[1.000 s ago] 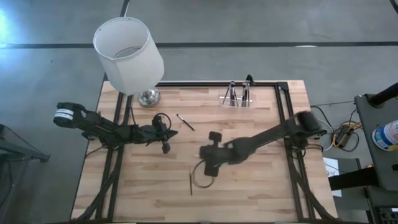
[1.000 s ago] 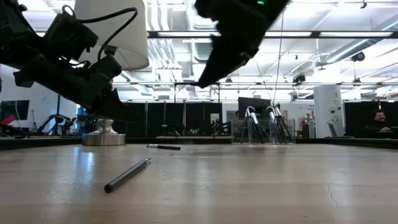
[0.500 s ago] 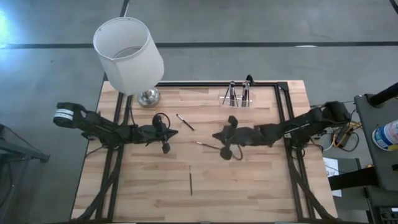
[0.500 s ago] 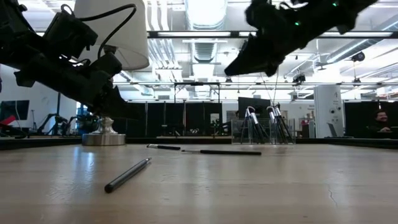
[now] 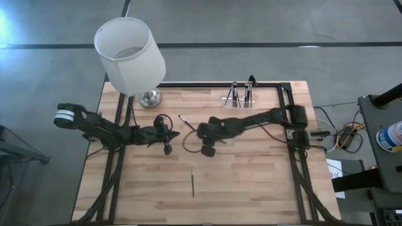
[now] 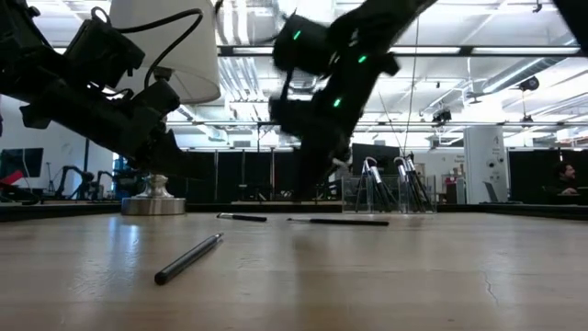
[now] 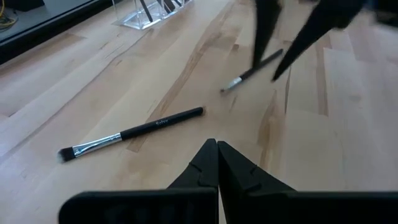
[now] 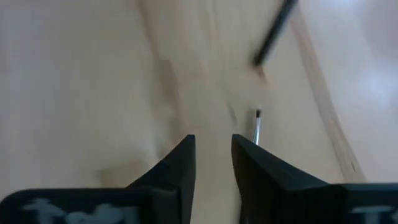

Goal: Put items in baskets/containers
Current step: Put the foundation brush into the transparent organizer

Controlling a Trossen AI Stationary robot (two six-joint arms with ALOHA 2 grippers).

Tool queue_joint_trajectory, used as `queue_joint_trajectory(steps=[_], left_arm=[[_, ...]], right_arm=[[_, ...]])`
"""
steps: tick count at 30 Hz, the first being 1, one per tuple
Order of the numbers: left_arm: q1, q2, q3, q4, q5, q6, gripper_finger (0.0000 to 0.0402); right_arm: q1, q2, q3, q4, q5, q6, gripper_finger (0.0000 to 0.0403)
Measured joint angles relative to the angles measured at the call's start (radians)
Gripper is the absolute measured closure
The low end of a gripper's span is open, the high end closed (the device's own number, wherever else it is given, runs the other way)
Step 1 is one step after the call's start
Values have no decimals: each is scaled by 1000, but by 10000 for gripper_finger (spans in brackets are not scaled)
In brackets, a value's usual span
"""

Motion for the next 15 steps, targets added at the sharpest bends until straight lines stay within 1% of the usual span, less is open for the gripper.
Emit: queue_joint_trajectory(steps=[3,6,15], left_arm=[[0,0,0,-1,0,0,402],[0,0,0,-1,0,0,402],[0,0,-1,-1,1,0,402]], right_arm=[[-35,81,84,-110,4,-16,298],[-69,112,129,-154,5,-37,298],[-137,74,136,-166,0,-78,292]])
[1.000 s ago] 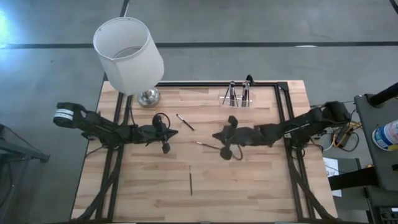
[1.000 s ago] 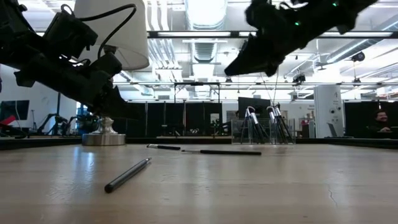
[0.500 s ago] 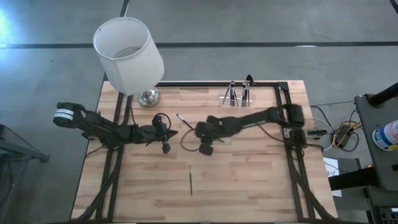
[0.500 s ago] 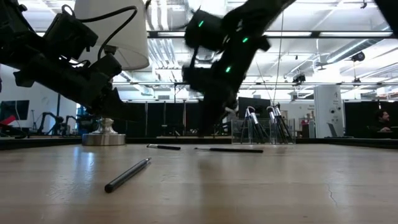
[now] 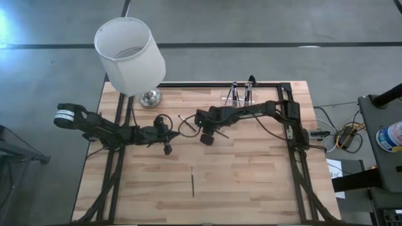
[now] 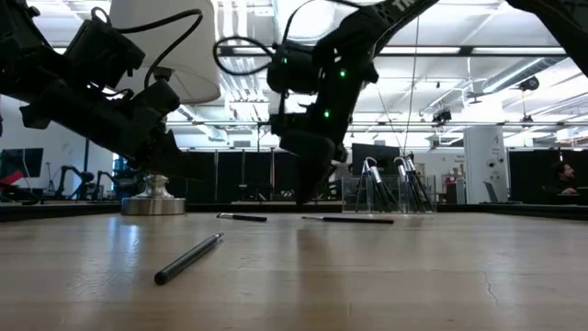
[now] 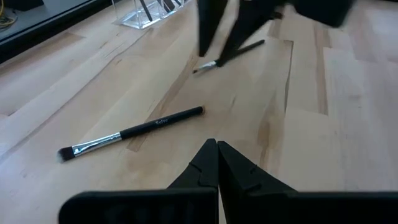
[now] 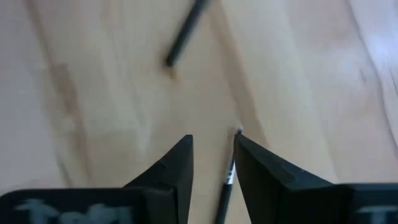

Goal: Put items in baskets/containers
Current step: Put the foundation brush into the transparent organizer

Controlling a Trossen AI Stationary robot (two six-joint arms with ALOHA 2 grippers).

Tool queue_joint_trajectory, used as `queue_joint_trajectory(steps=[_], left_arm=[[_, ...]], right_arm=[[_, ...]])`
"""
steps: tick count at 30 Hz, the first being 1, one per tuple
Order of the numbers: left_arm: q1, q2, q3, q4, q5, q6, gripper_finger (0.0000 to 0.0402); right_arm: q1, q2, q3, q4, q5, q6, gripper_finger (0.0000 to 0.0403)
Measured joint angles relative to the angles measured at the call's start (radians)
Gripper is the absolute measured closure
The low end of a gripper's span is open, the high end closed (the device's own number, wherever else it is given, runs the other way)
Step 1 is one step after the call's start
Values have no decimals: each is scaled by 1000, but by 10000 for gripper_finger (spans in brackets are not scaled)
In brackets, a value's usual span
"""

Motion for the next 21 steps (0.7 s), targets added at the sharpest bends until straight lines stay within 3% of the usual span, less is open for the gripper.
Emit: queue_joint_trajectory(steps=[11,21], left_arm=[[0,0,0,-1,6,-1,402],[0,0,0,-5,6,-2,402]], right_arm=[[-107,10,-12,-39,-26,9,234],[-134,8,-62,-18,-78,18,249]])
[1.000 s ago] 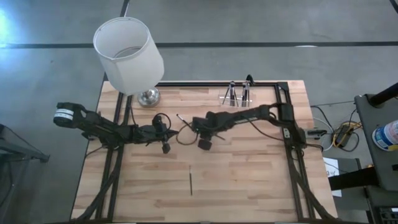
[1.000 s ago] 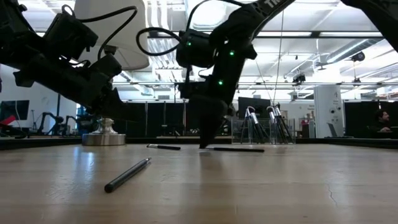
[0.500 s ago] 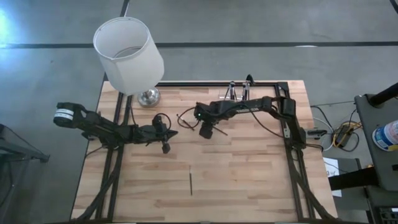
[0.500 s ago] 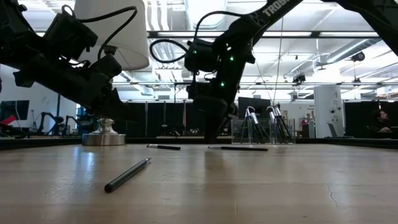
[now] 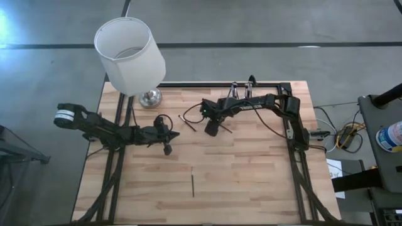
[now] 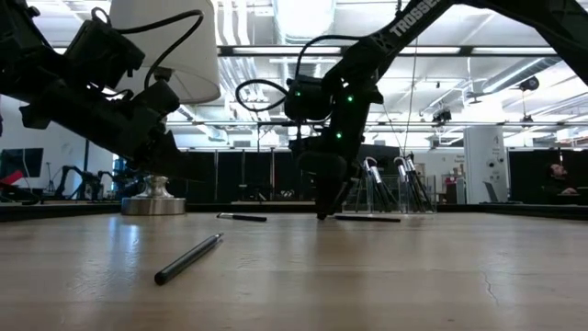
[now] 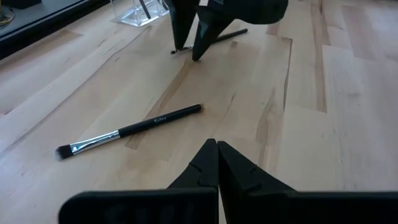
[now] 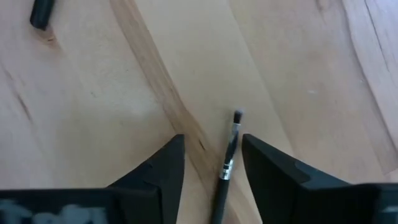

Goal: Put items in baskets/containers
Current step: Put the foundation brush into the transparent organizer

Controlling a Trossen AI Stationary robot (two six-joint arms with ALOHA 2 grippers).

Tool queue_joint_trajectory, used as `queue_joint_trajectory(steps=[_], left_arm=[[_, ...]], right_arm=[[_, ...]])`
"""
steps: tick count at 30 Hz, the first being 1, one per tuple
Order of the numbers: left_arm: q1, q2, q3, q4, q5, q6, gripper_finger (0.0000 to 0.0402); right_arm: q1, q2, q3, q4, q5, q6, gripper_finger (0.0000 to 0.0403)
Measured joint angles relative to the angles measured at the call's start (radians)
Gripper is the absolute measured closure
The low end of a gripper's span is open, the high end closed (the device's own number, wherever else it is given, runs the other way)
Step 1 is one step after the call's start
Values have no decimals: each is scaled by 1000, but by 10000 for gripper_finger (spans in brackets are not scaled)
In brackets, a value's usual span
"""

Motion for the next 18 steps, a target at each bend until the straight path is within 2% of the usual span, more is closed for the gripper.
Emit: queue_joint_trajectory(steps=[5,14,18], left_arm=[[0,0,0,0,0,0,402],[0,0,0,1,0,0,402],[0,0,0,1,0,0,402]], right_arm=[[1,-1,-8,7,-1,-5,279],[1,-2,-15,7,2,-7,371],[1,-5,-16,12,13,-13,390]])
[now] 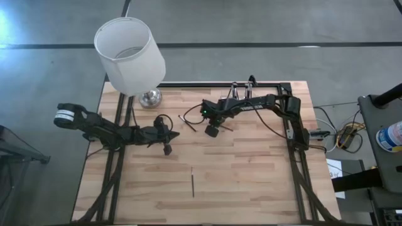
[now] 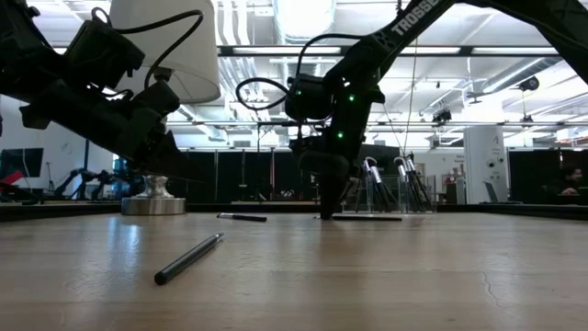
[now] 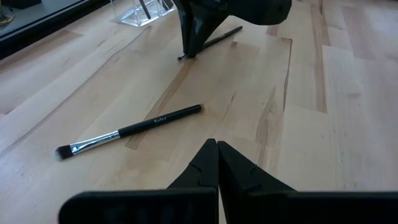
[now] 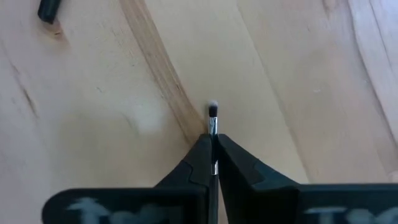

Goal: Put items in baskets/containers
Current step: Put the foundation brush into the transparent organizer

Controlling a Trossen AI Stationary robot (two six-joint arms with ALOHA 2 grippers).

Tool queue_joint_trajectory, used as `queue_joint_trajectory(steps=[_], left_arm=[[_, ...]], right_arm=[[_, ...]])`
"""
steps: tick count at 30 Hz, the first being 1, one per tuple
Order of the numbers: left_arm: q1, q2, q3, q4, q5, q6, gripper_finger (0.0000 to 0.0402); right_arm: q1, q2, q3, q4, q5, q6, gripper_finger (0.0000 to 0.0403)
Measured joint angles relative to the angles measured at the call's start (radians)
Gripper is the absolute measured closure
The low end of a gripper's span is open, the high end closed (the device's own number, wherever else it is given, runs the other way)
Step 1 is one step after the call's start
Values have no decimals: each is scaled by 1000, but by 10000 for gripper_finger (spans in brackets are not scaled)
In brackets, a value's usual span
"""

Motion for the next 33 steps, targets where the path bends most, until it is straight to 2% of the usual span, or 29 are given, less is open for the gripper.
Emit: queue_joint_trajectory(steps=[7,12,16,20,23,25,27,30,33], left_arm=[[0,0,0,-1,0,0,402],[0,0,0,-6,1,0,402],[0,0,0,-6,3,0,402],[0,0,0,-2,3,0,402],[0,0,1,3,3,0,402],[0,0,2,11,3,0,402],[0,0,2,11,3,0,402],[0,0,2,10,3,0,402],[0,0,2,9,3,2,402]], right_arm=[[10,-78,-20,21,77,-5,390],[22,-221,-142,143,77,9,390],[33,-404,-327,389,181,11,390],[34,-572,-550,779,315,5,390],[9,-646,-692,1118,417,-23,390],[-28,-654,-760,1312,449,-40,390],[-71,-641,-803,1423,475,-46,390],[-142,-612,-823,1501,482,0,390],[-197,-555,-819,1522,443,64,391]])
